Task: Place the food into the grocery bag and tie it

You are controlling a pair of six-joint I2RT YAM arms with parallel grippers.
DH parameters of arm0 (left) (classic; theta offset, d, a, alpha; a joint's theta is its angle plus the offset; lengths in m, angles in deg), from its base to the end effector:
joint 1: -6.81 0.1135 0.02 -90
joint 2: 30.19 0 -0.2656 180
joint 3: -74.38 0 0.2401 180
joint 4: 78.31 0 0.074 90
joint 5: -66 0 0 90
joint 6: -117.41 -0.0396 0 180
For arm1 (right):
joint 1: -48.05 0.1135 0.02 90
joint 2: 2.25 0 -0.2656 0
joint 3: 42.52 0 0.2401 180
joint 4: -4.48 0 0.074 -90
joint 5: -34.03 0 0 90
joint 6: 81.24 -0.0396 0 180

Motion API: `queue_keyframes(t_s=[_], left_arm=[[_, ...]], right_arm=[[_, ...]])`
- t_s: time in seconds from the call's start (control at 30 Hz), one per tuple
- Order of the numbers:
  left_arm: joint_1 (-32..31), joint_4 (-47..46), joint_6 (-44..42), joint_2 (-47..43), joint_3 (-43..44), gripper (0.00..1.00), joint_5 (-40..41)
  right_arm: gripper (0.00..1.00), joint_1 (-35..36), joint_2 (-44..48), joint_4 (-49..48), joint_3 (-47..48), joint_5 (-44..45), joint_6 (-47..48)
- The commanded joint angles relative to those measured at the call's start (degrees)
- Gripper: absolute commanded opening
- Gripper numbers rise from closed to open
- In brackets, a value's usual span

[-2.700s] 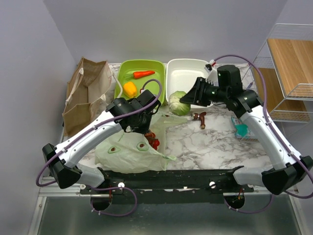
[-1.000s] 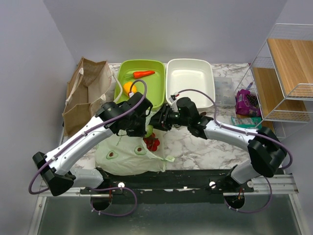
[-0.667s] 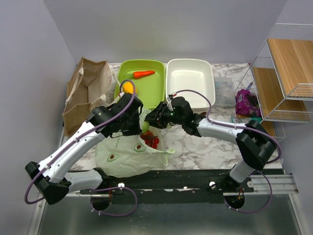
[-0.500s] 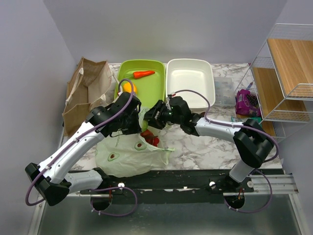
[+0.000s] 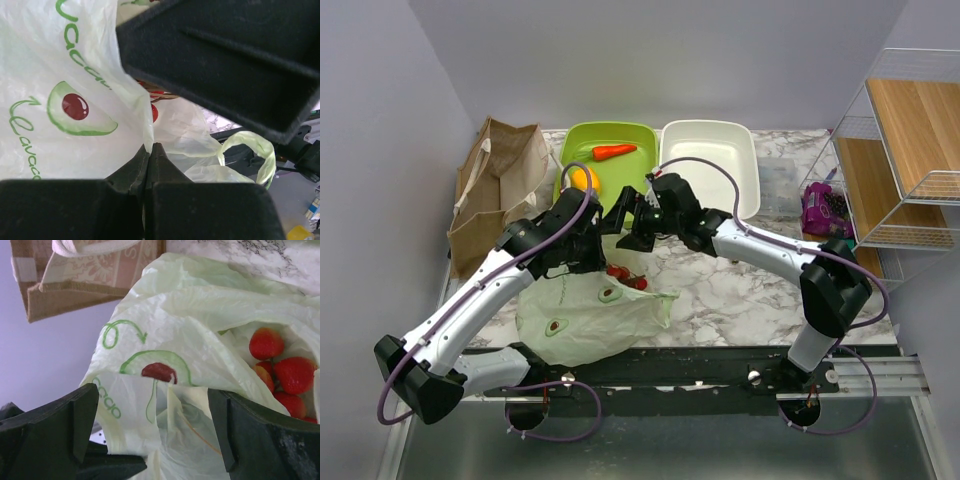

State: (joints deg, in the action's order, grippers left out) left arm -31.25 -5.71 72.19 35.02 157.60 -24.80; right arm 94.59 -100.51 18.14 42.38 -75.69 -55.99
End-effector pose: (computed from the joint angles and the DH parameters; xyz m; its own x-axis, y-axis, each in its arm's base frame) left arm 0.1593 -0.1255 0.3363 -0.8942 -0.1944 -0.4033 -0.0100 0.9092 -0.4162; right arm 0.2592 0.2929 0.2703 -0.9383 0.2476 -0.2414 -0.0970 0.4814 0.8711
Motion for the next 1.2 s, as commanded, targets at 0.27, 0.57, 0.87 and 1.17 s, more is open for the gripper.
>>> queue_keyframes(t_s=[0.27, 0.57, 0.87, 1.17], left_arm=[[4.0, -1.5, -4.7, 1.0, 1.1, 0.00, -3.3], [4.7, -1.2, -5.3, 1.2, 0.3, 0.00, -3.9], [5.2, 0.8, -5.8, -2.5, -6.3, 0.00, -3.8], [5.2, 4.5, -5.6, -4.9, -11.4, 0.00, -3.8]], right_arm=[[1.00, -0.4, 1.6, 19.5, 11.4, 0.3, 18.2], [0.99, -0.6, -1.0, 35.2, 24.8, -2.8, 31.2], [0.99, -1.6, 0.4, 36.1, 28.8, 8.4, 31.8], [0.98, -6.3, -16.3, 36.2, 44.6, 11.2, 30.2]])
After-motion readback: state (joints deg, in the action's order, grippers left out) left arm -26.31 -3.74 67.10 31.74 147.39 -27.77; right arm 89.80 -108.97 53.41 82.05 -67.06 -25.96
